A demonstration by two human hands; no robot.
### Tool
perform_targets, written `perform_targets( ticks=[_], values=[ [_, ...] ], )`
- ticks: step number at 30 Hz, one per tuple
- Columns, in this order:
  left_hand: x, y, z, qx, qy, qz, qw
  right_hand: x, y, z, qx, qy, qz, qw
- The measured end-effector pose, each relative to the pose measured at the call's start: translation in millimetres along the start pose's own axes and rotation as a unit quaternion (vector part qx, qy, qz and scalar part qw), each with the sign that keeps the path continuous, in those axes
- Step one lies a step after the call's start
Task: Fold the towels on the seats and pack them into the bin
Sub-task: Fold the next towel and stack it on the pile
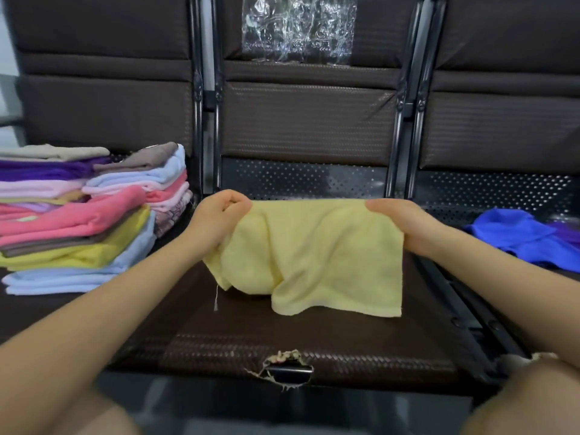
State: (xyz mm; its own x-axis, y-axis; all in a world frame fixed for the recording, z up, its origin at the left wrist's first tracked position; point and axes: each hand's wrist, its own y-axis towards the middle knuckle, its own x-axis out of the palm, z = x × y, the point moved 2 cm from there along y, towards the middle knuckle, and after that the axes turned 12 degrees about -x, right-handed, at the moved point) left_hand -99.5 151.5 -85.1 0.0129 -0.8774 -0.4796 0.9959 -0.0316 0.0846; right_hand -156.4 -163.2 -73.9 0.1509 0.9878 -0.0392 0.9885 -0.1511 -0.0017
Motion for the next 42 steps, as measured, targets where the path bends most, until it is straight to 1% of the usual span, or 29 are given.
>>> perform_targets(
  ticks=[1, 2, 3, 4, 5, 7, 8, 9, 10, 11, 12, 13, 15, 16, 17, 18, 20, 23, 24, 25, 26, 27, 28, 30, 32, 34, 37, 40, 42],
  values=[
    [2, 6, -5, 0.015, 0.089, 0.039, 0.995, -4, 7, 6, -0.031, -0.126, 0.034, 0.991],
    [5, 8, -9, 0.03, 0.174, 0.061, 0.982, -6, 11, 12, -0.061, -0.283, 0.037, 0.956],
    [10, 9, -11, 0.051, 0.233, 0.062, 0.969, -6, 13, 19, -0.089, -0.423, 0.017, 0.901],
    [16, 7, -12, 0.074, 0.26, 0.044, 0.962, -3, 10, 23, -0.118, -0.508, -0.009, 0.853],
    [22, 2, -10, 0.091, 0.262, 0.011, 0.961, 2, 6, 25, -0.141, -0.531, -0.044, 0.835],
    [33, -14, -7, 0.112, 0.244, -0.083, 0.96, 17, -11, 26, -0.164, -0.48, -0.166, 0.845],
    [39, -23, -8, 0.117, 0.24, -0.143, 0.953, 28, -23, 28, -0.15, -0.45, -0.242, 0.847],
    [47, -32, -13, 0.115, 0.241, -0.2, 0.943, 36, -34, 34, -0.13, -0.439, -0.312, 0.833],
    [52, -40, -18, 0.114, 0.25, -0.244, 0.93, 43, -43, 40, -0.124, -0.452, -0.365, 0.804],
    [57, -48, -25, 0.118, 0.268, -0.271, 0.917, 47, -49, 50, -0.14, -0.479, -0.392, 0.773],
    [60, -55, -32, 0.133, 0.285, -0.282, 0.907, 49, -52, 55, -0.17, -0.508, -0.39, 0.749],
    [62, -59, -37, 0.154, 0.298, -0.277, 0.9, 49, -53, 58, -0.202, -0.53, -0.374, 0.734],
    [65, -65, -43, 0.183, 0.298, -0.245, 0.904, 49, -54, 59, -0.238, -0.545, -0.349, 0.724],
    [67, -66, -45, 0.189, 0.288, -0.225, 0.911, 49, -55, 58, -0.236, -0.545, -0.344, 0.727],
    [68, -67, -44, 0.19, 0.27, -0.209, 0.92, 49, -56, 55, -0.223, -0.535, -0.338, 0.741],
    [69, -68, -40, 0.182, 0.246, -0.195, 0.932, 48, -58, 50, -0.202, -0.516, -0.328, 0.765],
    [67, -67, -28, 0.138, 0.171, -0.176, 0.96, 48, -58, 37, -0.159, -0.454, -0.297, 0.825],
    [59, -65, -1, 0.047, 0.035, -0.132, 0.99, 46, -48, 11, -0.13, -0.3, -0.174, 0.929],
    [56, -64, 9, 0.014, -0.008, -0.12, 0.993, 47, -47, 1, -0.132, -0.248, -0.141, 0.949],
    [53, -62, 18, -0.015, -0.04, -0.112, 0.993, 48, -45, -6, -0.132, -0.211, -0.123, 0.961],
    [50, -62, 26, -0.025, -0.049, -0.106, 0.993, 50, -45, -13, -0.136, -0.197, -0.123, 0.963],
    [45, -61, 33, 0.002, -0.032, -0.099, 0.995, 51, -47, -21, -0.148, -0.213, -0.142, 0.955],
    [39, -61, 38, 0.059, 0.008, -0.094, 0.994, 52, -49, -28, -0.166, -0.245, -0.167, 0.941],
    [23, -59, 44, 0.172, 0.115, -0.094, 0.974, 53, -54, -40, -0.187, -0.293, -0.216, 0.912],
    [8, -50, 39, 0.205, 0.187, -0.105, 0.955, 51, -54, -46, -0.185, -0.33, -0.235, 0.896],
    [-3, -36, 24, 0.187, 0.215, -0.116, 0.951, 45, -51, -48, -0.186, -0.336, -0.219, 0.897],
    [-17, -21, 1, 0.129, 0.244, -0.153, 0.949, 29, -44, -42, -0.147, -0.313, -0.206, 0.915],
    [-29, -17, -14, 0.08, 0.252, -0.195, 0.945, 11, -37, -28, -0.088, -0.341, -0.211, 0.912],
    [-35, -15, -19, 0.058, 0.239, -0.197, 0.949, 1, -29, -17, -0.066, -0.358, -0.2, 0.91]
  ],
)
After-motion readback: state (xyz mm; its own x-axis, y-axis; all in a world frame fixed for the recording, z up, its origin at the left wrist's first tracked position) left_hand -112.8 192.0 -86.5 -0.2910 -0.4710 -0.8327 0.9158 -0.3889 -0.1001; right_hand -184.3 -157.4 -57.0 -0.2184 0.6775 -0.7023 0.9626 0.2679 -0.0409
